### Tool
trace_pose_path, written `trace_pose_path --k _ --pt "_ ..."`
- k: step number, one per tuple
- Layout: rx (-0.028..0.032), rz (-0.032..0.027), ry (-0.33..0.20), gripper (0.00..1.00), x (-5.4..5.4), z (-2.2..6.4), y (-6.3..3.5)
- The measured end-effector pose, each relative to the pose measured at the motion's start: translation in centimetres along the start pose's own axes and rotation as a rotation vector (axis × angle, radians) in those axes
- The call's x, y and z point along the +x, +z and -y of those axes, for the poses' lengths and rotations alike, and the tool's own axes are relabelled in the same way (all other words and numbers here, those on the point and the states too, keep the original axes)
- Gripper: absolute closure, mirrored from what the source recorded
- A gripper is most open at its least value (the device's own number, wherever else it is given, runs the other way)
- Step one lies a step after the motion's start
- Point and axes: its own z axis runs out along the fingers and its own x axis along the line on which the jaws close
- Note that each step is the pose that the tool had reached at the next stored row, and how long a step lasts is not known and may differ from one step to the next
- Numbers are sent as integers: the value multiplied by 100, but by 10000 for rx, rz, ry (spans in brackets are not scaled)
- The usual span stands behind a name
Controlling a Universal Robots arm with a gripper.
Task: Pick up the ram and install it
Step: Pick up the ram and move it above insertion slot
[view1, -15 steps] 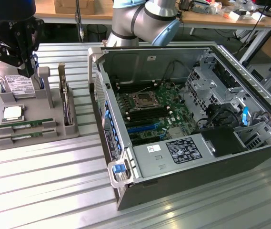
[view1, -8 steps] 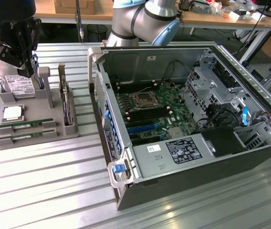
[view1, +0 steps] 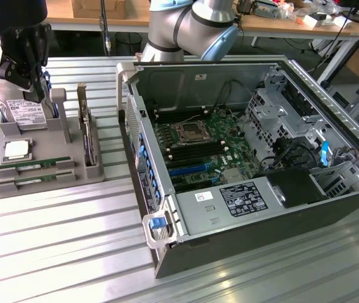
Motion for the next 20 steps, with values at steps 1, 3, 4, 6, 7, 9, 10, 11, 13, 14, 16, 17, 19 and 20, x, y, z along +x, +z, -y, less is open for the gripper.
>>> trace_pose_path --k 1,3,4,6,7,9,10,11,13,14,16,17,19,20 --pt "-3 -5 -108 89 0 0 0" --pt "-7 -12 -291 89 0 0 0" --pt "-9 -16 -369 89 0 0 0" --pt "-14 -25 -559 89 0 0 0" --pt "-18 -32 -727 89 0 0 0" --pt "-21 -39 -876 89 0 0 0" --pt "-23 -41 -934 89 0 0 0" --pt "-26 -46 -1046 89 0 0 0" --pt "-32 -57 -1283 89 0 0 0" --pt "-35 -63 -1428 89 0 0 0" --pt "-40 -72 -1618 89 0 0 0" --pt "-41 -74 -1684 89 0 0 0" --pt "-47 -84 -1891 89 0 0 0" --pt "-50 -89 -2005 89 0 0 0"
